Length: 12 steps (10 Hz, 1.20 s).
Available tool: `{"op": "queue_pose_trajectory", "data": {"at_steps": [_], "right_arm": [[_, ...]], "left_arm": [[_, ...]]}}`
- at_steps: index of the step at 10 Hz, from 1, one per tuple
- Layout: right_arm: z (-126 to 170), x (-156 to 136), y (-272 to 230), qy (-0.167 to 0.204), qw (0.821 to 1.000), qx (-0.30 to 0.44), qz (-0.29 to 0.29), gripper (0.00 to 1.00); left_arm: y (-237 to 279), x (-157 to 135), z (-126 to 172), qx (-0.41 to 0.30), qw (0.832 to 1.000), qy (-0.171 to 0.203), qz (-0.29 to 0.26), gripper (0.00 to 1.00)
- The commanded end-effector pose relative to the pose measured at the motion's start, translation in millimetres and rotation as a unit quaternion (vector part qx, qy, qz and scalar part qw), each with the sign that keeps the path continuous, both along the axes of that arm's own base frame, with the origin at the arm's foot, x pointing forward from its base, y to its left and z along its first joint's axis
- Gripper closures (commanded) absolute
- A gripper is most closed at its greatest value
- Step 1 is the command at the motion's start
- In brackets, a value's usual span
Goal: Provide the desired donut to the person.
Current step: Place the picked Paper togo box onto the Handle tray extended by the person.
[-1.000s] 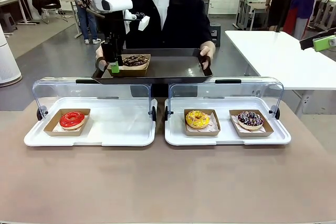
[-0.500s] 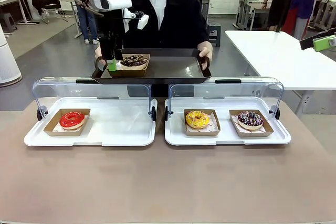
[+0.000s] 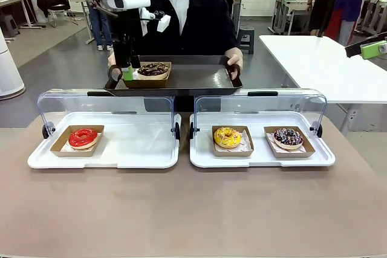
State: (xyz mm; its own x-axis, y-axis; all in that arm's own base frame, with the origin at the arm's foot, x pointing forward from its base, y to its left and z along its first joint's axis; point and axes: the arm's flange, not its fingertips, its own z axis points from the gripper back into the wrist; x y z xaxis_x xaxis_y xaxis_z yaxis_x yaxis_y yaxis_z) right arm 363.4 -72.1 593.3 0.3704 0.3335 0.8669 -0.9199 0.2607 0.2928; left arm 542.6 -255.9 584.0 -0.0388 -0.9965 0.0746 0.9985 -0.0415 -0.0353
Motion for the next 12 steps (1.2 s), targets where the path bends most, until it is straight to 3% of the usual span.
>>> {"op": "queue_pose_trajectory", "data": {"at_steps": [1,4,6,8,10,12], "right_arm": [[1,0,1,-0.005,1.000,0.006,0.003,0.00],[1,0,1,-0.005,1.000,0.006,0.003,0.00],[1,0,1,-0.005,1.000,0.006,0.003,0.00],[1,0,1,-0.005,1.000,0.006,0.003,0.00],[1,0,1,-0.005,1.000,0.006,0.003,0.00],[1,0,1,-0.005,1.000,0.006,0.003,0.00]], "left_arm": [[40,-27,3,-0.035,0.999,-0.004,-0.002,0.00],[119,-48,16,-0.100,0.994,-0.030,0.040,0.00],[183,-49,14,-0.171,0.982,-0.014,0.076,0.00],[244,-50,10,-0.250,0.962,-0.027,0.103,0.00],[298,-40,-5,-0.316,0.938,-0.001,0.140,0.00],[331,-28,-16,-0.382,0.915,0.008,0.128,0.00]]}}
